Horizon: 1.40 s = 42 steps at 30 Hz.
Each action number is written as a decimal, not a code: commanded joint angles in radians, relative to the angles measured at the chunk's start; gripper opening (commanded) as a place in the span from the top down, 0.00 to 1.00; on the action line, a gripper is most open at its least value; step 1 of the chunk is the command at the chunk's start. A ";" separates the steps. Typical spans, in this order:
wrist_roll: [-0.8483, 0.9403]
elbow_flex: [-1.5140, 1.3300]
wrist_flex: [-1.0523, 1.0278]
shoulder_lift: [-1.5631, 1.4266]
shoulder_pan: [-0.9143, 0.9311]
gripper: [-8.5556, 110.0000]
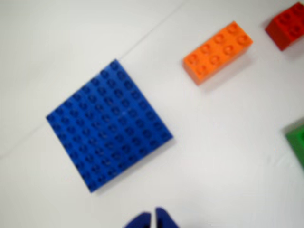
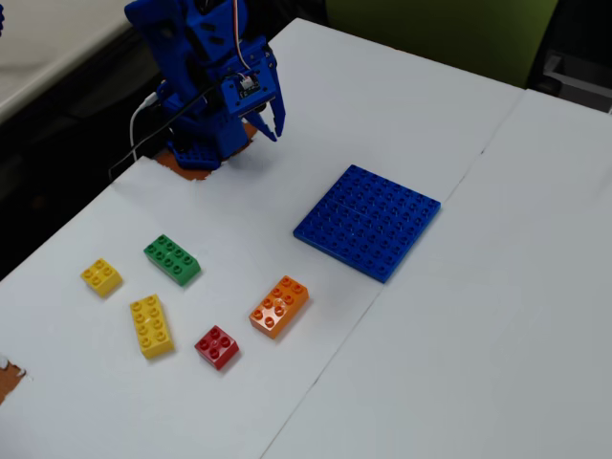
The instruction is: Pick up the 2x2 yellow block and go up the 8x8 blue block.
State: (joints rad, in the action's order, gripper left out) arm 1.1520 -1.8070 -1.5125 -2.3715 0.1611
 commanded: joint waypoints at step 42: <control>1.773 0.914 -0.242 0.917 1.150 0.93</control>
State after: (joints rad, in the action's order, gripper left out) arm 2.9038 -0.9664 -1.7472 -1.4619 1.2763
